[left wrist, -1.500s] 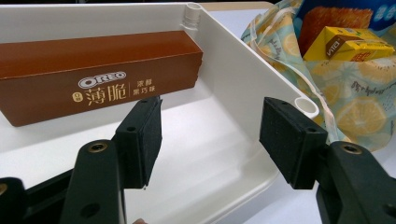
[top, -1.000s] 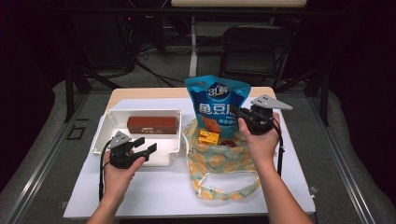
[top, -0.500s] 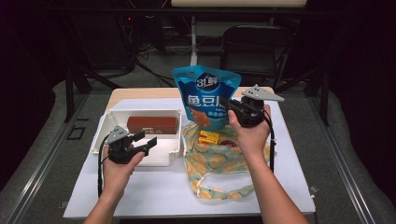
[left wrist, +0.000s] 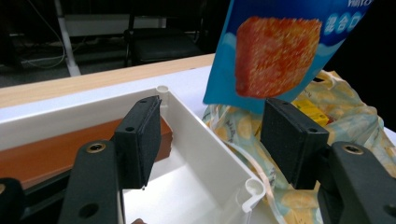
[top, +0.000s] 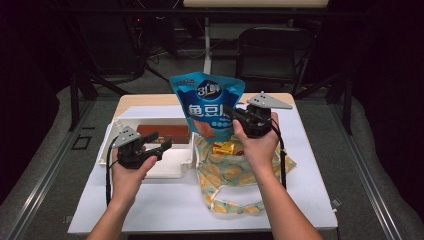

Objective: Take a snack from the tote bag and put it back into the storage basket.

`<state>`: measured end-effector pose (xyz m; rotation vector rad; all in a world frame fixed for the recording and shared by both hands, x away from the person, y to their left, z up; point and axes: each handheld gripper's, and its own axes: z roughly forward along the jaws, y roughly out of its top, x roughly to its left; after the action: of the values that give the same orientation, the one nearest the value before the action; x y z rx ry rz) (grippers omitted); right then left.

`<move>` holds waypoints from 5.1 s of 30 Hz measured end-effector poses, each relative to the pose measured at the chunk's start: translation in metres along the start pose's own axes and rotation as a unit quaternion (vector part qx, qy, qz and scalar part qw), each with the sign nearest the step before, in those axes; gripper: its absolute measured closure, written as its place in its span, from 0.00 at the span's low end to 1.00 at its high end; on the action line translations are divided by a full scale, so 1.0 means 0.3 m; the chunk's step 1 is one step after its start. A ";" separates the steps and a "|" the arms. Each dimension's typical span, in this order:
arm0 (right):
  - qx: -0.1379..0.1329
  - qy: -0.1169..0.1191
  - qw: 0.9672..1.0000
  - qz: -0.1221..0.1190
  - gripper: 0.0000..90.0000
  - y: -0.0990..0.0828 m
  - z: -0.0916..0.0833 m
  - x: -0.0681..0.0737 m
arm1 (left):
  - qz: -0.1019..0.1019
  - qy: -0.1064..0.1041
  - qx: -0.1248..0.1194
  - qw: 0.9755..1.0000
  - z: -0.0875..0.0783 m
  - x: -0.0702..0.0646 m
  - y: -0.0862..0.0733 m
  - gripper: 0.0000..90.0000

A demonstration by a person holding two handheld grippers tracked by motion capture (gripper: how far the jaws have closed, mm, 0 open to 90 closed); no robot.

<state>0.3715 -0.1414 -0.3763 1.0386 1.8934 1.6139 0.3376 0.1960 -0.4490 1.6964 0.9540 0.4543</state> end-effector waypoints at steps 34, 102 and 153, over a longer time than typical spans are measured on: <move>-0.001 0.058 0.998 -0.001 1.00 -0.007 0.048 0.117 | 0.022 -0.002 -0.048 0.999 0.025 -0.079 0.176 0.46; 0.053 -0.011 0.998 0.012 0.44 -0.317 -0.150 -0.012 | -0.070 0.100 -0.052 0.991 -0.118 0.394 -0.007 1.00; 0.072 -0.073 0.993 0.052 1.00 -0.460 -0.235 -0.136 | -0.075 0.140 -0.058 0.986 -0.298 0.196 -0.168 0.33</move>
<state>0.3090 -0.2226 -0.4994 1.2978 1.9073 1.4286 0.2914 0.3017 -0.4746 1.4677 1.2255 0.6454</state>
